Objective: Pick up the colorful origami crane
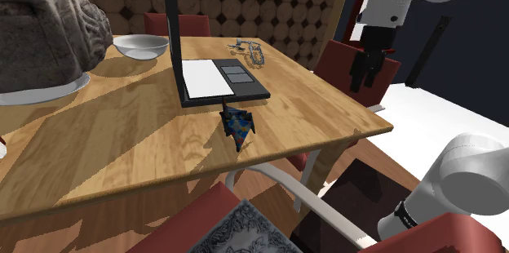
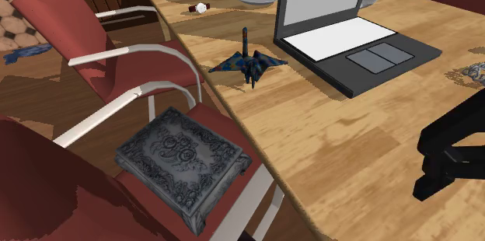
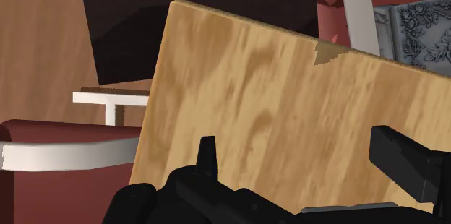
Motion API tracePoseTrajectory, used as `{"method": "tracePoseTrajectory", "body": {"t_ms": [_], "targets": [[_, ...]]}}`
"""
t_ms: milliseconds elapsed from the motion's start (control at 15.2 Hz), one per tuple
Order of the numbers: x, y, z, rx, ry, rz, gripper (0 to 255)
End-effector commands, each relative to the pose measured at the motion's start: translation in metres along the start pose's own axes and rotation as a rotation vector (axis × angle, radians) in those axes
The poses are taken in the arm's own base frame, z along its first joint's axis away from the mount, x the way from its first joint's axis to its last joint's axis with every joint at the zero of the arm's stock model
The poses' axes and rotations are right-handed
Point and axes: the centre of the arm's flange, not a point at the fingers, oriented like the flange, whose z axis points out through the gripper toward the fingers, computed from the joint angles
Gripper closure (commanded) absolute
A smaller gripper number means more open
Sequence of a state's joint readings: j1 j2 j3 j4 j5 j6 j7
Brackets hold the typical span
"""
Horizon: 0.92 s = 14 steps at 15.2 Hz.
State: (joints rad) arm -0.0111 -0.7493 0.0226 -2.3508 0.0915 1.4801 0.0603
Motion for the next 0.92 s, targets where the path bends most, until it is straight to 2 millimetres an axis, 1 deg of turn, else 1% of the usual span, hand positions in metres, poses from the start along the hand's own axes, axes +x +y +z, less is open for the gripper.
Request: {"method": "tracePoseTrajectory", "body": {"t_ms": [0,396,858], "targets": [[0.0,0.0,0.0,0.0,0.0,0.0,0],[0.017,-0.077,0.002,0.001,0.007,0.075,0],[0.045,-0.165,0.003,0.002,0.015,0.163,0]]}}
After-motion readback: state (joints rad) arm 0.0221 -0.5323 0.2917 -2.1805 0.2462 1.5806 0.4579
